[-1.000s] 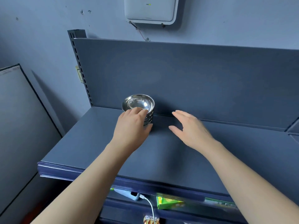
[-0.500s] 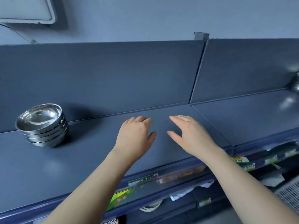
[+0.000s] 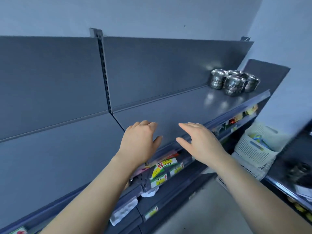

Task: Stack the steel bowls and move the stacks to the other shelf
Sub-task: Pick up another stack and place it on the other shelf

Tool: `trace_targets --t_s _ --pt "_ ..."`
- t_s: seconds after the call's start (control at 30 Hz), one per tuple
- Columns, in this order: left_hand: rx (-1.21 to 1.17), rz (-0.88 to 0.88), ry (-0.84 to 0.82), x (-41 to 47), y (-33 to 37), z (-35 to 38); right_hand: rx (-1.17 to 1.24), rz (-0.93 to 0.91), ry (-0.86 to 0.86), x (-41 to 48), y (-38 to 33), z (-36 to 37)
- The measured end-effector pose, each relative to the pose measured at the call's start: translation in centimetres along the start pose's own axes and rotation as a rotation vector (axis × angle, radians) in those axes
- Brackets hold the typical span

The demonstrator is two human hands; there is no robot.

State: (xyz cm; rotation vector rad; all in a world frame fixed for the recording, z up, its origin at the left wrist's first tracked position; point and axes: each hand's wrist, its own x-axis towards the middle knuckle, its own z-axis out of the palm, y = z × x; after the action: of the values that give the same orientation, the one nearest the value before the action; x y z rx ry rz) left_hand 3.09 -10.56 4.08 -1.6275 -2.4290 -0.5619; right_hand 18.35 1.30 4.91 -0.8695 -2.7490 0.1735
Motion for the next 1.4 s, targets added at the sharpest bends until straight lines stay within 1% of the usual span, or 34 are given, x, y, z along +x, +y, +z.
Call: trace_targets --t_s 0.3,0.6,0.8,0.9,1.1,1.27,1.4 --pt "-0.034 0.119 -0.061 11.3 7.6 5.1 0.016 0.204 0.021 3.0 12.9 -1.4" --pt "-0.081 0.207 -0.099 25.3 12.0 9.8 0.039 0.337 0.047 10.7 24.1 -3.0" --pt "-0.08 0.266 -0.115 33.6 15.2 12.9 0.037 0.389 0.077 15.2 31.0 -3.7" --pt "-0.071 0.275 -0.138 36.9 17.2 14.7 0.026 0.408 0.065 16.9 34.6 -3.7" --pt "-0.095 0.228 -0.18 42.9 21.2 19.0 0.084 0.43 0.082 20.4 42.9 -3.6" --pt "-0.192 0.096 -0.236 47.7 24.3 23.3 0.203 0.398 0.091 23.9 50.1 -3.9" --pt "-0.321 0.002 -0.277 51.0 26.3 27.3 0.26 0.385 0.074 27.0 55.4 -2.9"
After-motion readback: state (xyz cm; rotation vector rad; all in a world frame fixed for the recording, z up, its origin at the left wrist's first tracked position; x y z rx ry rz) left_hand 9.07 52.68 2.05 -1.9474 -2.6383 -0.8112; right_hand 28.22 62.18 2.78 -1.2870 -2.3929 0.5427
